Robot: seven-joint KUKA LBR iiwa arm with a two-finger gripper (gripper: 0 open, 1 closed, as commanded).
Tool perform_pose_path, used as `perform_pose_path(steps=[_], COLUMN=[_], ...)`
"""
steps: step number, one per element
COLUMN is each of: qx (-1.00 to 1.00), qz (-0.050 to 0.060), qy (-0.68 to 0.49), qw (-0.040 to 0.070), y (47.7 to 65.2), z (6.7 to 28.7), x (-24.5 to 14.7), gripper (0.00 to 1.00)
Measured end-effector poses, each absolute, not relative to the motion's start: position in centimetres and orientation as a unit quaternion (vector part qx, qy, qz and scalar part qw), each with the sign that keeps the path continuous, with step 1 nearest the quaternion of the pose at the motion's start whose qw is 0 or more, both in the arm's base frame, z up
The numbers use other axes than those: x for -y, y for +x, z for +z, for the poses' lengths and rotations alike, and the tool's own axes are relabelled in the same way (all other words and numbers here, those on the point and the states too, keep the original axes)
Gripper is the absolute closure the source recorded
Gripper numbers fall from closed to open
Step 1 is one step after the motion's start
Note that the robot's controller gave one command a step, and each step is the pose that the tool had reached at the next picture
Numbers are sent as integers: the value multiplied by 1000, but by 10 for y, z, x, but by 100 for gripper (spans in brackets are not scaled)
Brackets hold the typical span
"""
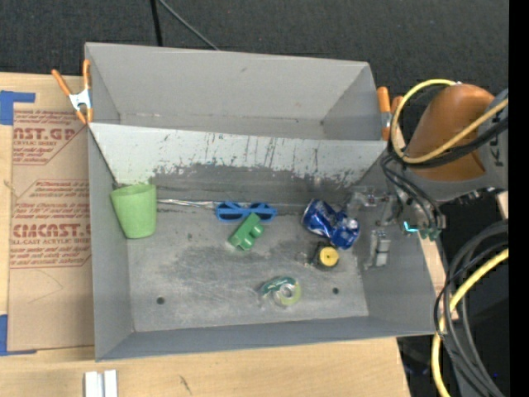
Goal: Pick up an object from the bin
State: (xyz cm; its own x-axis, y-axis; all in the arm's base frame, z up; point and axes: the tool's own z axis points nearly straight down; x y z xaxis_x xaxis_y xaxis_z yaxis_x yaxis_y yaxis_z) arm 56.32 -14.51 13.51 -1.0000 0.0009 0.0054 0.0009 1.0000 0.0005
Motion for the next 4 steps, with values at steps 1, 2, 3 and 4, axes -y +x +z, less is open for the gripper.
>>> perform_pose_path(steps=[1, 2, 3, 4], qx=[991, 973, 952, 922], qz=[0, 0, 0, 0], qy=[-135, -232, -305, -388], qw=[1, -1, 0, 1], y=[584, 578, 571, 579], z=[68, 100, 99, 69], x=[122, 111, 97, 95], gripper=[0, 0, 0, 0])
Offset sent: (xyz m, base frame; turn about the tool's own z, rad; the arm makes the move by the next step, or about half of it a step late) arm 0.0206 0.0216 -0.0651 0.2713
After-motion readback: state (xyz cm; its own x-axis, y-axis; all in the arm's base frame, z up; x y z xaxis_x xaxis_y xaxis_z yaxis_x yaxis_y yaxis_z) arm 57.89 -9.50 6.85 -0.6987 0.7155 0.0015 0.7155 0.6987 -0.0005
